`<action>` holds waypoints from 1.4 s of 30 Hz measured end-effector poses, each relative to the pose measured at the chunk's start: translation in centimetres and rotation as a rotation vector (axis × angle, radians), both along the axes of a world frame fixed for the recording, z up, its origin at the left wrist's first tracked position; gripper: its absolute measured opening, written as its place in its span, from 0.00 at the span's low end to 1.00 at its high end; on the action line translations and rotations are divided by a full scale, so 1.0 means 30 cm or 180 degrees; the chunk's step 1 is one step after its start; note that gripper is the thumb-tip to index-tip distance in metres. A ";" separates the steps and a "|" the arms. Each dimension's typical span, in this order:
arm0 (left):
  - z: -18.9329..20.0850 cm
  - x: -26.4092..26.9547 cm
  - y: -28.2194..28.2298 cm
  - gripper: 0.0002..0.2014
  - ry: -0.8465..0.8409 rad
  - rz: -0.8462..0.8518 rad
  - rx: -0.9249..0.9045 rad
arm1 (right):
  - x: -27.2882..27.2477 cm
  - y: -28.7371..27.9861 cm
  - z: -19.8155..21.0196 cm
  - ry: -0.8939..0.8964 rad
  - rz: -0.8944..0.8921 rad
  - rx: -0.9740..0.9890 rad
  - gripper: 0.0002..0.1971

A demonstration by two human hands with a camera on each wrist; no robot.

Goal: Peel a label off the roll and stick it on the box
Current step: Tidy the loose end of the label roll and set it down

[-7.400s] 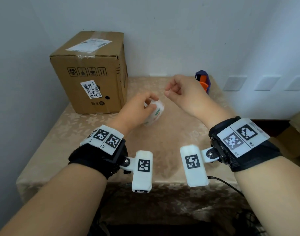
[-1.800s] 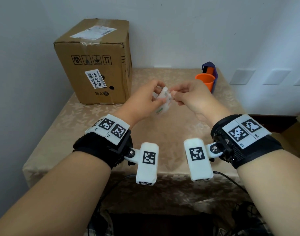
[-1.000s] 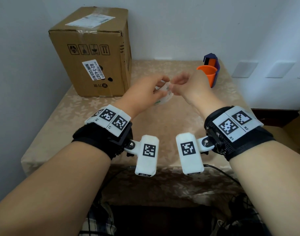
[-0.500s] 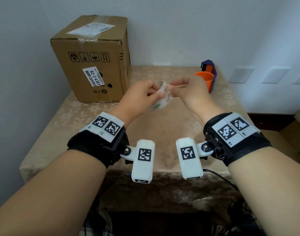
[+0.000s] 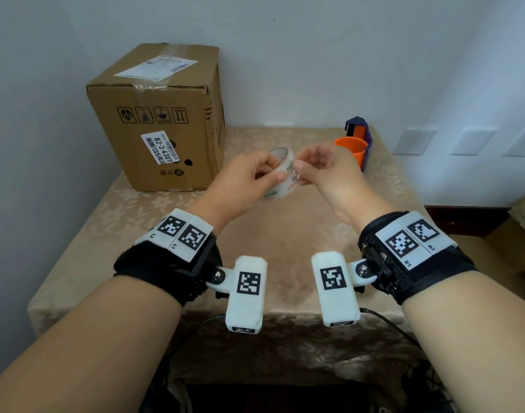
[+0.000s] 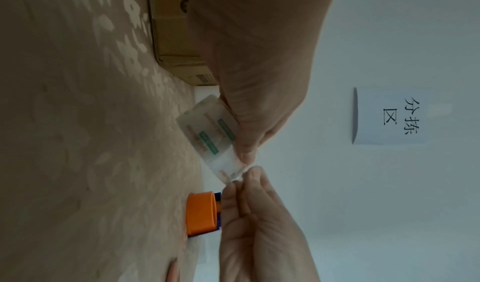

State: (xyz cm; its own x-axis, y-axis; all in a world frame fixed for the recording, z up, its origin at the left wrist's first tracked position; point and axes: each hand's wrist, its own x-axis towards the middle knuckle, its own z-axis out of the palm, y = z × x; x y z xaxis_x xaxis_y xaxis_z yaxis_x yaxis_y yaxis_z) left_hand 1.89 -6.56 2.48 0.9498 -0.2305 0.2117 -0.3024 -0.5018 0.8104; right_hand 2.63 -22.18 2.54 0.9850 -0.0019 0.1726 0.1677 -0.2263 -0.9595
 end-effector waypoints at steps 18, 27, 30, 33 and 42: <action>0.008 -0.009 -0.007 0.09 0.0152 -0.0041 -0.0001 | -0.002 -0.005 -0.007 -0.0518 -0.0173 -0.1136 0.08; 0.043 0.063 -0.037 0.03 -0.0007 0.0037 0.0730 | 0.081 -0.112 0.000 -0.0060 -0.0288 -0.0332 0.16; 0.068 0.151 -0.047 0.07 -0.0194 0.0213 0.1155 | 0.148 -0.155 0.006 0.0017 -0.0419 -0.0764 0.13; 0.068 0.247 -0.055 0.07 -0.0372 0.0311 0.1544 | 0.208 -0.176 0.005 0.0098 -0.0413 -0.1229 0.11; -0.010 0.414 -0.068 0.05 -0.0162 0.0477 0.2425 | 0.311 -0.174 -0.034 0.0134 -0.0284 -0.1811 0.11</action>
